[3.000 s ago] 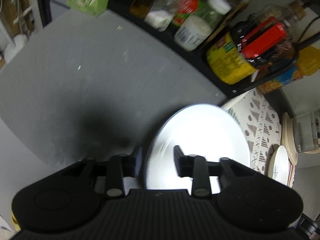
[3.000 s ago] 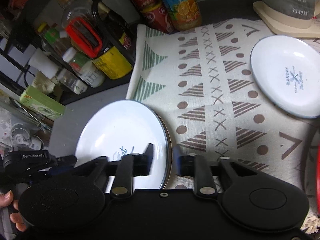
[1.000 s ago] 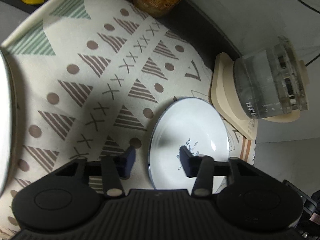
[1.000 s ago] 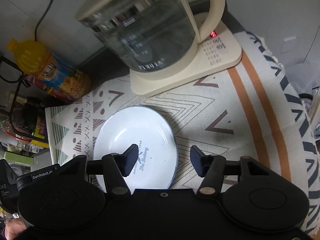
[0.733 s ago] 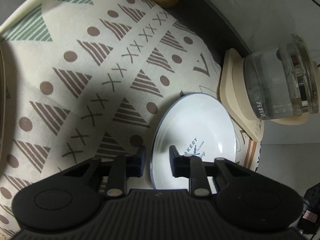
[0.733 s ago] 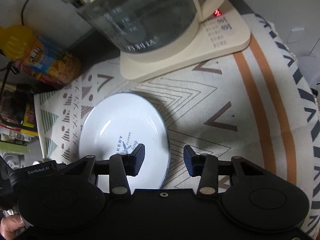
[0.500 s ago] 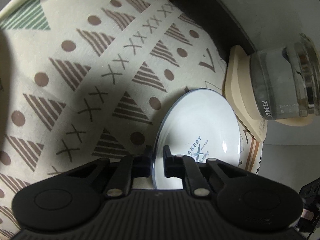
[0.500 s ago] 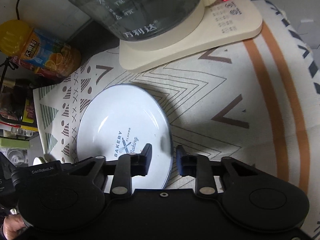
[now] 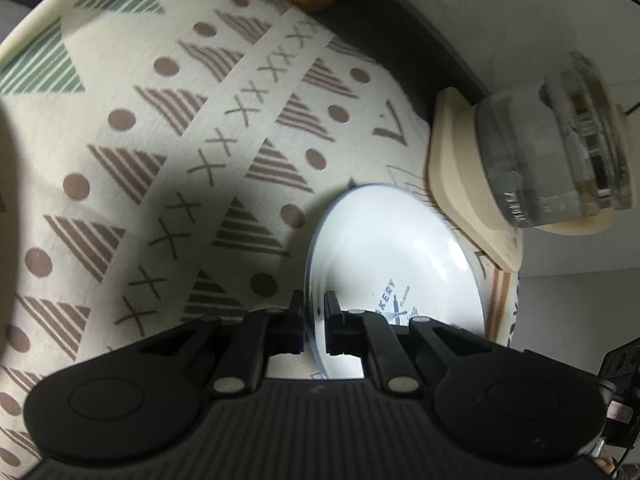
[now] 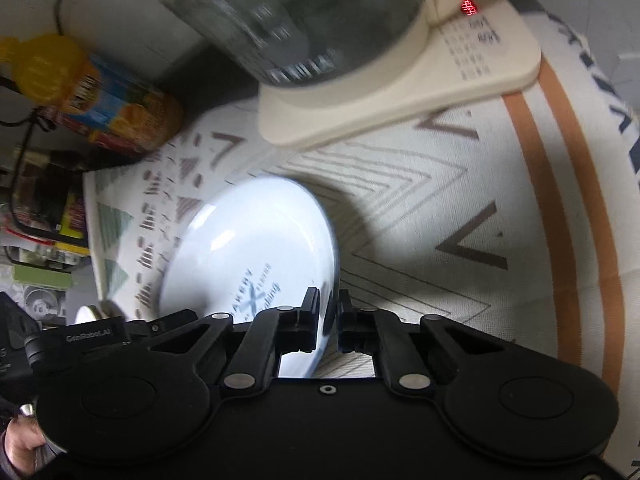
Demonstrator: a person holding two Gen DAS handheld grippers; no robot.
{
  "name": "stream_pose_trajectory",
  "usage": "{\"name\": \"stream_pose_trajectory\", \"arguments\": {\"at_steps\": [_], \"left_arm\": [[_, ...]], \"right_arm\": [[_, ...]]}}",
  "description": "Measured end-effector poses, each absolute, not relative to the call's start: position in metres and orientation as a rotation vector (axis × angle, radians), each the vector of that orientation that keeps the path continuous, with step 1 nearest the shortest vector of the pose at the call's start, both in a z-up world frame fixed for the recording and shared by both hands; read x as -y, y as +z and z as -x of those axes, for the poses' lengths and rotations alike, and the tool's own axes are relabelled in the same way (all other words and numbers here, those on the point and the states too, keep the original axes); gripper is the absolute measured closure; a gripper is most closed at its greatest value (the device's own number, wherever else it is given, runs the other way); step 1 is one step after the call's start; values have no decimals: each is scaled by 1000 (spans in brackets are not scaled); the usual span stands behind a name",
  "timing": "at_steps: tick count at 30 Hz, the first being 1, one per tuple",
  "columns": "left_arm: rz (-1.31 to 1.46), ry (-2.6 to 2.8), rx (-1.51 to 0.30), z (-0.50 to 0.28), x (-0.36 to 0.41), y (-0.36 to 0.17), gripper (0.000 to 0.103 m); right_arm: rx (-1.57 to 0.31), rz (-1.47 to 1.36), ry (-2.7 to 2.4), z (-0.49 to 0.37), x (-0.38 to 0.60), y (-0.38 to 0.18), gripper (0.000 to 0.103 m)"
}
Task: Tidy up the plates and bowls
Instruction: 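Lift the 'BAKERY' plate with both grippers toward the stacked plates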
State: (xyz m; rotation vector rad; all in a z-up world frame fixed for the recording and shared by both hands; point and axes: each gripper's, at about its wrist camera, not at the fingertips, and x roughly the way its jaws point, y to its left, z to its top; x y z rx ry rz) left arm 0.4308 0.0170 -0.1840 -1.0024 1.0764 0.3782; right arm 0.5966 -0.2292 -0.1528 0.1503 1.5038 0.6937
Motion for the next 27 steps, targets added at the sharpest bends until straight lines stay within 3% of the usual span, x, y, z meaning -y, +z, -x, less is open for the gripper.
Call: {"name": "stream_pose_trajectory", "arguments": {"at_steps": [27], "left_arm": [[980,328,-971,-388,-55,-121,96]], "right_arm": [[-1336,-138,740,-555,193,-76,93]]}}
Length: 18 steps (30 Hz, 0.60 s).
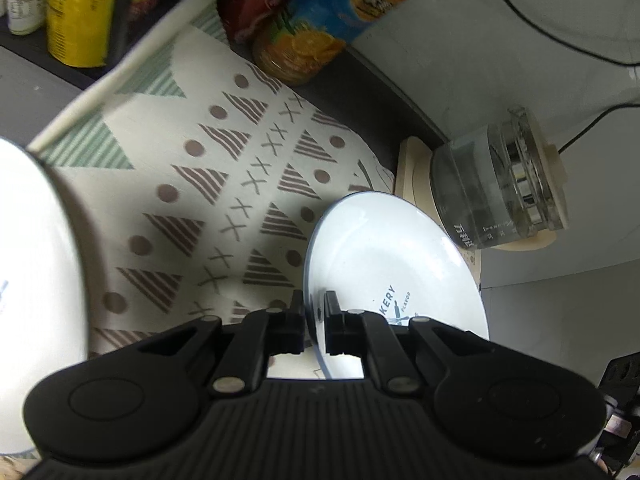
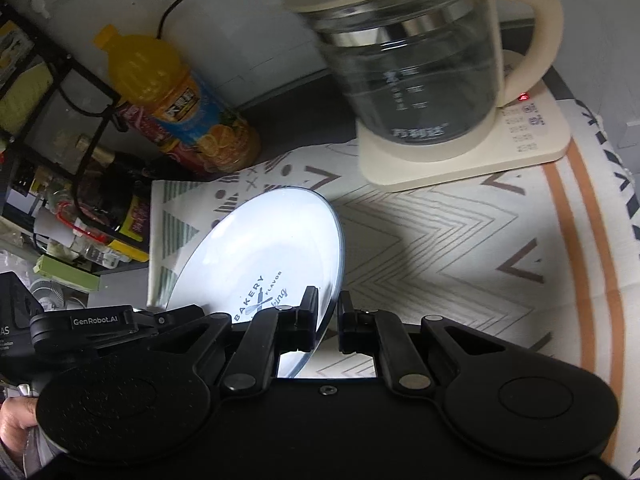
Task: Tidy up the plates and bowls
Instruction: 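Lift the 'BAKERY' plate with both grippers toward the stacked plates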
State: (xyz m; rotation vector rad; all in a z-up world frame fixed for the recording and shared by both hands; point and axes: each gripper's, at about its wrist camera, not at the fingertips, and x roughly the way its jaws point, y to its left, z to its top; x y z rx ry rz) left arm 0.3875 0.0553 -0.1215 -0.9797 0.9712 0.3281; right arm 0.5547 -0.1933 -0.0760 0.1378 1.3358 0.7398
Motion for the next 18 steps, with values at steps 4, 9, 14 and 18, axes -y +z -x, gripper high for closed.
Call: {"name": "stream_pose_trajectory", "arguments": {"at_steps": [4,9,14,18], "left_arm": [[989,337,-957,-372,-71,-118,96],[1006,339,-939,-350,-90,-113,96],[1006,344,-933,-327,-107,-109,96],[1010,346,-931,-310,-120,-109,96]], "right_arm": [[-1346,-182,740,-543,179,-71,93],[-1345,-196,755,-528,160,-67,93],[-1341,-203,766,-510,143,-62,93],[-1337,-208,771,-495,130,-60,93]]}}
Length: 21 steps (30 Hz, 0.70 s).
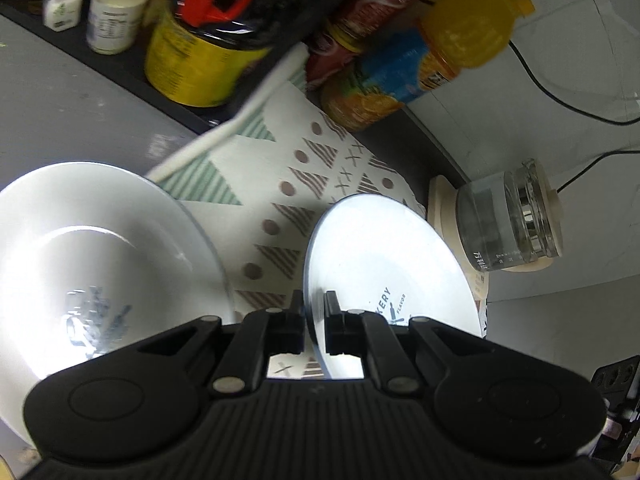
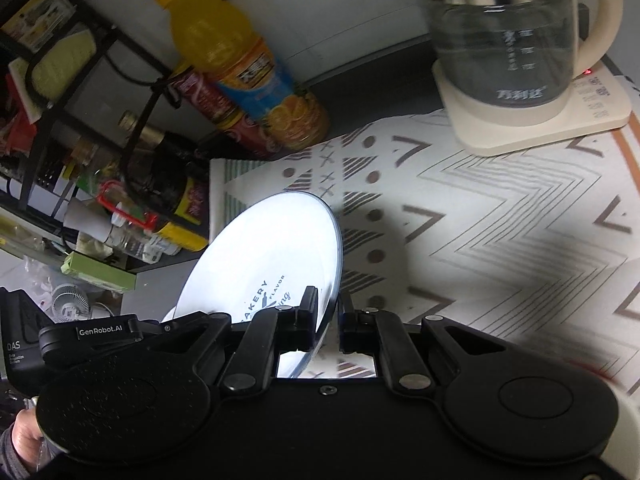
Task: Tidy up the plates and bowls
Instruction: 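Lift the 'BAKERY' plate with both grippers toward the stacked plates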
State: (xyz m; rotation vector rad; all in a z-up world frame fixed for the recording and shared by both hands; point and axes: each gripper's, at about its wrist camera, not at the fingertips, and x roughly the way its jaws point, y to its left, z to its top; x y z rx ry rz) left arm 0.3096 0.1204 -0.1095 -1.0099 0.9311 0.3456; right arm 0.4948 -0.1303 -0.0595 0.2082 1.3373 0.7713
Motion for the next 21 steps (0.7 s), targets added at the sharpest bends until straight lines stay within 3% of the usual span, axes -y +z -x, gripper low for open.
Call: {"name": "stream_pose_trajectory", "arguments": {"at_steps": [21], "left_arm": [[1035,385,-898,-232,-176,-112,96]], "right_arm": [[-1334,-208,822,-432,76,-67,93]]}}
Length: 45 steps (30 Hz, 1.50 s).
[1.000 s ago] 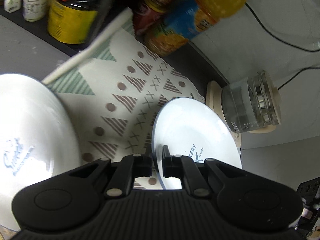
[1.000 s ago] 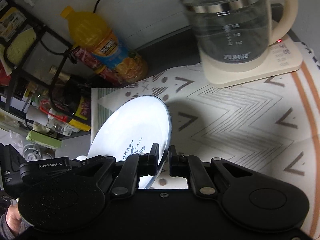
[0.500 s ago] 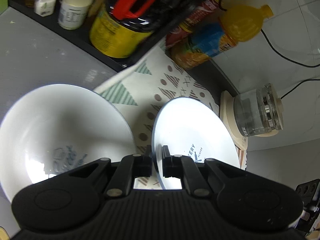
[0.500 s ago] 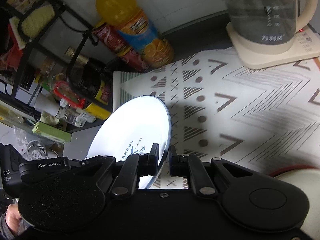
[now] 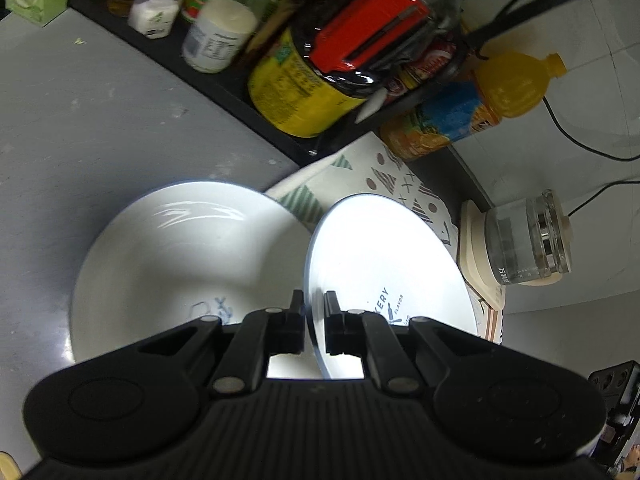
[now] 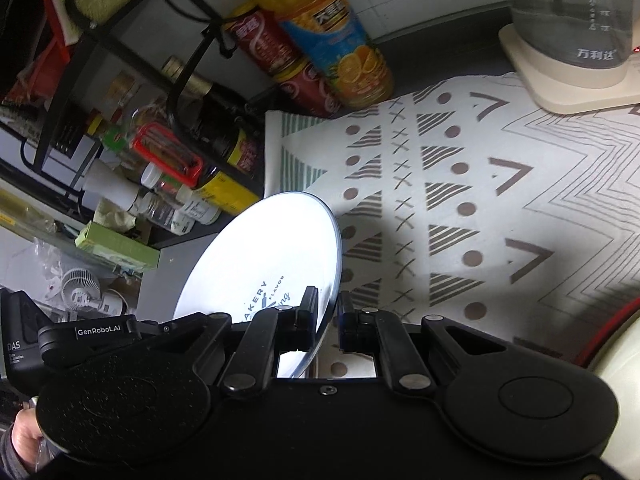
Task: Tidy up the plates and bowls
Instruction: 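Lift the 'BAKERY' plate with both grippers toward the stacked plates, then lower the 'BAKERY' plate onto the stacked plates with both grippers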
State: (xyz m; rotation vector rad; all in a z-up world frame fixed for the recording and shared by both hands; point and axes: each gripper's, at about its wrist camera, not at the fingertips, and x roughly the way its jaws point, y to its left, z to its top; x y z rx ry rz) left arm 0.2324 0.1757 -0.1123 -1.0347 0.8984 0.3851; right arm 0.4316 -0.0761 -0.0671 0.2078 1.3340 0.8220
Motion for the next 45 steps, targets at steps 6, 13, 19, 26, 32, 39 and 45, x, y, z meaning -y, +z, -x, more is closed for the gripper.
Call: {"name": "stream_pose_trajectory", "arguments": {"at_steps": [6,13,19,26,32,39,45], "left_arm": [[1050,403,-905,-215,-181,-119,96],[1070,432,-913,-194,-185,-130,96],[1093,448,-921,-183,-188,-139,96],[1092,455,-928,-178,-188,-146,96],[1107,467,-944,-174,-186,-156,96],[1134,487,-961,-168,-188,-165,94],[1140,497,-967,-166,-189,-169,94]], "right_arm": [[-1352,-195,832,-418,67,-74,93],[-1379,-176,842,-404,56,-82,93],[-1399,-154,844,-396,51,-88,93],[-1403,-137,840,-391,48,-90,93],[-1387,-100,837,-386,42,-89,93],[-1391,-69,843,-381,36,-93,93],[-1383,-40,836,-377,31,-95,95]]}}
